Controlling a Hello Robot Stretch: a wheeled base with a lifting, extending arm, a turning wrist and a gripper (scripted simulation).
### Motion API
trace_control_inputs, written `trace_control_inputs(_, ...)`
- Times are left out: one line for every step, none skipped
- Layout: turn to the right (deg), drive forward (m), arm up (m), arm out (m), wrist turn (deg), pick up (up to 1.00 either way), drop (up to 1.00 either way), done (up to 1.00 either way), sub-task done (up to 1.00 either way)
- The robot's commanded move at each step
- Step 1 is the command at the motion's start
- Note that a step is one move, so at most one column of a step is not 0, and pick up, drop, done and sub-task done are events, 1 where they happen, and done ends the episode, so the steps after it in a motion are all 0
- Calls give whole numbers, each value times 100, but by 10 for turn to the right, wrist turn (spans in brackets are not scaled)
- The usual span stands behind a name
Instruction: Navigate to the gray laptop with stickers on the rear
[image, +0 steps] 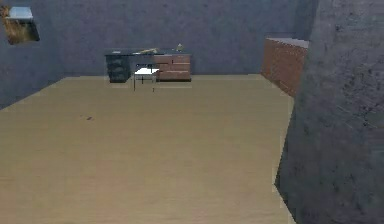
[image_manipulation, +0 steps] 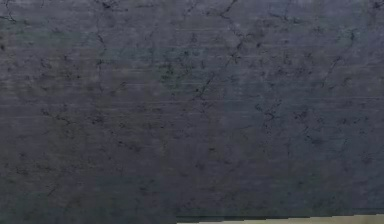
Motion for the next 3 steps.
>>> trace_control_inputs(-210,0,0,0,0,0,0,0,0)
trace_control_inputs(0,5,0,0,0,0,0,0,0)
trace_control_inputs(-120,0,0,0,0,0,0,0,0)
